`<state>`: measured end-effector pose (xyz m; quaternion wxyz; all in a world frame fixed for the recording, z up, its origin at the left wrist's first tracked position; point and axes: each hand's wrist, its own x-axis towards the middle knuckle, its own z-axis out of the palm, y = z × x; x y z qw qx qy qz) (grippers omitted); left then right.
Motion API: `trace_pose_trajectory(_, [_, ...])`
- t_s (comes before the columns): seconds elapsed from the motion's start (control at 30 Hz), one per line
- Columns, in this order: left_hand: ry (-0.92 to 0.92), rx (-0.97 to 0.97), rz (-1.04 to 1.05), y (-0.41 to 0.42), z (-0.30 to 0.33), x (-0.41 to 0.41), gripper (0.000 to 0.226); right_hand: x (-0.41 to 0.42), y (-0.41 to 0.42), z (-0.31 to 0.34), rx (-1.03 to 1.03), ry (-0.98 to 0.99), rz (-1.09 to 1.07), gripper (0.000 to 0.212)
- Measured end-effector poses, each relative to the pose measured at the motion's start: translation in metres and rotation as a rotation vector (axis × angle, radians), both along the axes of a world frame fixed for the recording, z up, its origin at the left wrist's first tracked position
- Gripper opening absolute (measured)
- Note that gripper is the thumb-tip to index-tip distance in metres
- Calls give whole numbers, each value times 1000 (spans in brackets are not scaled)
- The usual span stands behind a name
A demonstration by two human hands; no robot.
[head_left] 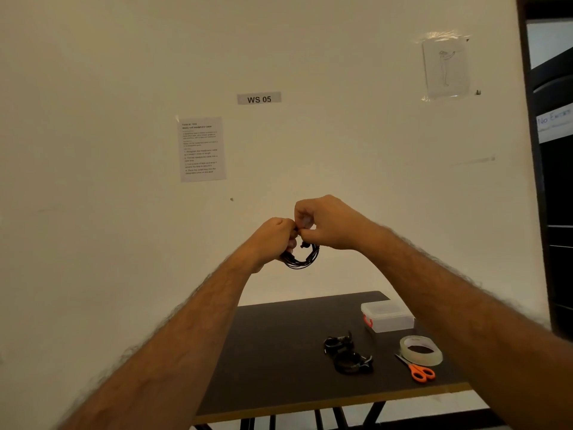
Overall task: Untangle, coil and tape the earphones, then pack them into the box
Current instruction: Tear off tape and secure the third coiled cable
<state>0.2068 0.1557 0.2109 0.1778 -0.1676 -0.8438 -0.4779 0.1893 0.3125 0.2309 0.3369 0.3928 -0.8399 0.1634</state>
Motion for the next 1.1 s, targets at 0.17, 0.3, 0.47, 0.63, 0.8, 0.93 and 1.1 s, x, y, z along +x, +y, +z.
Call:
trace_pose_trajectory(0.17, [-7,-13,54,2,-1,0,30,-2,-2,-5,31,74,-42,6])
trace_pose_trajectory(0.3, [-58,-6,95,3,-1,0,32,-4,-2,-9,30,88,-60,6])
trace_pose_trajectory(0.47, [15,41,141,5,-2,-1,31,-6,-3,-12,-1,77,-48,15])
trace_pose_trajectory(0.63, [135,24,213,6,-4,-2,27,-7,-2,-11,-73,5,-8,9])
trace_pose_trajectory(0.8, [90,29,206,4,-7,-3,31,-4,2,-6,-82,-119,18,10])
trace_pose_trajectory(0.93, [82,32,171,4,-12,-5,31,-3,3,-2,-107,-171,13,22])
trace_pose_trajectory(1.1, [115,16,142,5,-16,-6,37,-7,2,-3,-160,-176,1,23])
